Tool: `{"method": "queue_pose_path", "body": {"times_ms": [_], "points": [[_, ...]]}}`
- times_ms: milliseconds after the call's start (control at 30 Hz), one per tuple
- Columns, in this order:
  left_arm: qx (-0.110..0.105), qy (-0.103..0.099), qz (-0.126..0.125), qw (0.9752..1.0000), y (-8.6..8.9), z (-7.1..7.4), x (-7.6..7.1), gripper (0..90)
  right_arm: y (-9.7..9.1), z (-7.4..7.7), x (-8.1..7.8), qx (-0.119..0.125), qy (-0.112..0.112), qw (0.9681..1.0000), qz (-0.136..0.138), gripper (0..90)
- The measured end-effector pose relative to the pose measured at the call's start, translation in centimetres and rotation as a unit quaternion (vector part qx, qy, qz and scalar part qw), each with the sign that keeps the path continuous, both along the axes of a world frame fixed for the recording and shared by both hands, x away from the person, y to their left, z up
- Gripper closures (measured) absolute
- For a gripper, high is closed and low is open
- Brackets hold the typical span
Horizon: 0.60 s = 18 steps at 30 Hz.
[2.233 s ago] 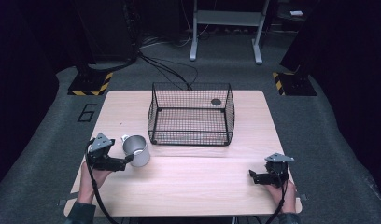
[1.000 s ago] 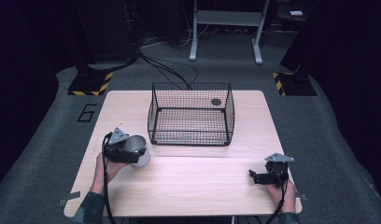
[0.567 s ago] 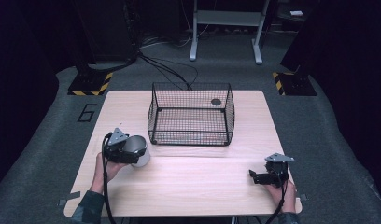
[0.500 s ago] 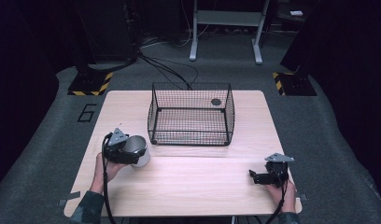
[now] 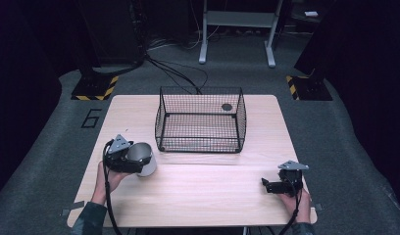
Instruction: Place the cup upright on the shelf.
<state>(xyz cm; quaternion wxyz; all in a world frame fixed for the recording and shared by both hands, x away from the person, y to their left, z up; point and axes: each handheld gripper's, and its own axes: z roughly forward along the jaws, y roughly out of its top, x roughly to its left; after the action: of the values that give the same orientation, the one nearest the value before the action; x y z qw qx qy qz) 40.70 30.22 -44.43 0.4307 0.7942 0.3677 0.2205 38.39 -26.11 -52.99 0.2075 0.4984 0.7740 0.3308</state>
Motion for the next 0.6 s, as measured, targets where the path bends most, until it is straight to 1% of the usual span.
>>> {"method": "queue_pose_path", "body": {"times_ms": [100,133,233,267,300,333,367,500,533,600], "points": [[0.002,-0.001,-0.004,1.0000,0.0,0.3,-0.2,6.6,-0.1,0.0,0.0,-0.004,0.000,1.0000,0.003,0.0],[0.004,-0.001,-0.006,1.0000,-0.1,0.6,-0.4,6.6,0.0,0.0,0.0,-0.005,0.000,1.0000,0.003,0.0],[0.004,-0.004,-0.008,0.9999,-0.1,0.9,-0.5,6.6,0.0,0.0,0.0,-0.002,0.001,1.0000,0.002,0.0],[0.002,-0.007,-0.009,0.9999,-0.3,1.2,-0.7,6.6,0.0,0.0,0.1,-0.004,0.001,1.0000,0.005,0.0],[0.002,-0.007,-0.009,0.9999,-0.3,1.2,-0.7,6.6,-0.1,0.0,0.1,-0.004,-0.002,1.0000,0.007,0.0],[0.005,-0.006,-0.014,0.9999,-0.3,1.6,-0.8,6.6,-0.1,0.0,0.1,-0.003,-0.003,0.9999,0.010,0.0],[0.005,-0.006,-0.014,0.9999,-0.3,1.6,-0.8,6.6,-0.2,0.0,0.2,-0.004,0.001,0.9999,0.012,0.0],[0.000,-0.008,-0.022,0.9997,-0.6,2.4,-1.0,6.6,-0.4,0.0,0.2,-0.007,0.000,0.9998,0.017,0.0],[0.000,-0.009,-0.024,0.9997,-0.7,2.5,-1.0,6.6,-0.3,0.0,0.0,-0.004,0.003,0.9999,0.009,0.0],[-0.003,-0.011,-0.027,0.9996,-1.1,2.8,-1.0,6.6,-0.3,0.0,-0.1,-0.004,-0.002,1.0000,0.004,0.0]]}}
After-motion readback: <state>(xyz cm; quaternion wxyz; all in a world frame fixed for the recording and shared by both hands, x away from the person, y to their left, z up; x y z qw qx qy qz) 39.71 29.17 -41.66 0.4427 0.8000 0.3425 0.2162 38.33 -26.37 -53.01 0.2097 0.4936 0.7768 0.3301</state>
